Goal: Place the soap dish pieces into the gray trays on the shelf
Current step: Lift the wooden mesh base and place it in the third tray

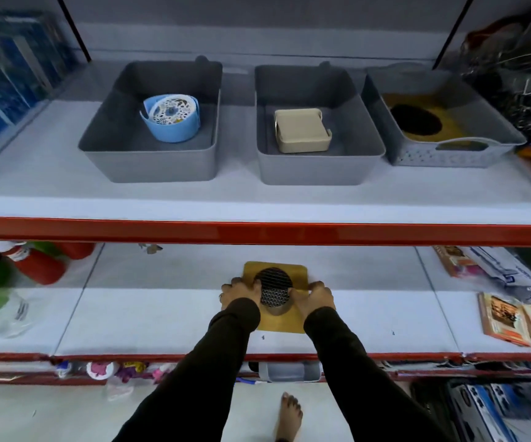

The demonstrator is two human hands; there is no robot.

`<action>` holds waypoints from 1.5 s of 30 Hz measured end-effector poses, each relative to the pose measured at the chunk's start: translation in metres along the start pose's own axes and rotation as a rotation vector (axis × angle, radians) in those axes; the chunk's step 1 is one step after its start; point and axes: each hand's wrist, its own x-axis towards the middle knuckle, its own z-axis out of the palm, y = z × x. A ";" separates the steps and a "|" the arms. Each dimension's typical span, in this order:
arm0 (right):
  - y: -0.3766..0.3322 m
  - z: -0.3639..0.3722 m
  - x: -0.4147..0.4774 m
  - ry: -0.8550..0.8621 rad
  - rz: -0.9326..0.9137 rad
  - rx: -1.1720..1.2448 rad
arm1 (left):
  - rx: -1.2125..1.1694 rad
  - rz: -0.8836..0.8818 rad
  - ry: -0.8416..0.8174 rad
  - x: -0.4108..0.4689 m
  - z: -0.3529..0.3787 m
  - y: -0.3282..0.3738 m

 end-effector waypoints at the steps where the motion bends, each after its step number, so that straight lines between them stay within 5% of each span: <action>1: -0.001 0.001 0.000 0.003 0.001 -0.007 | -0.017 -0.030 0.005 0.001 0.002 0.001; 22: 0.041 -0.111 -0.144 0.045 -0.074 0.235 | -0.273 0.248 -0.121 -0.162 -0.046 -0.006; 33: 0.001 -0.274 -0.234 0.123 -0.272 0.377 | -0.319 0.678 -0.235 -0.279 -0.125 0.071; 45: -0.069 -0.387 -0.149 0.211 -0.513 0.704 | -0.445 0.695 -0.149 -0.250 -0.150 0.244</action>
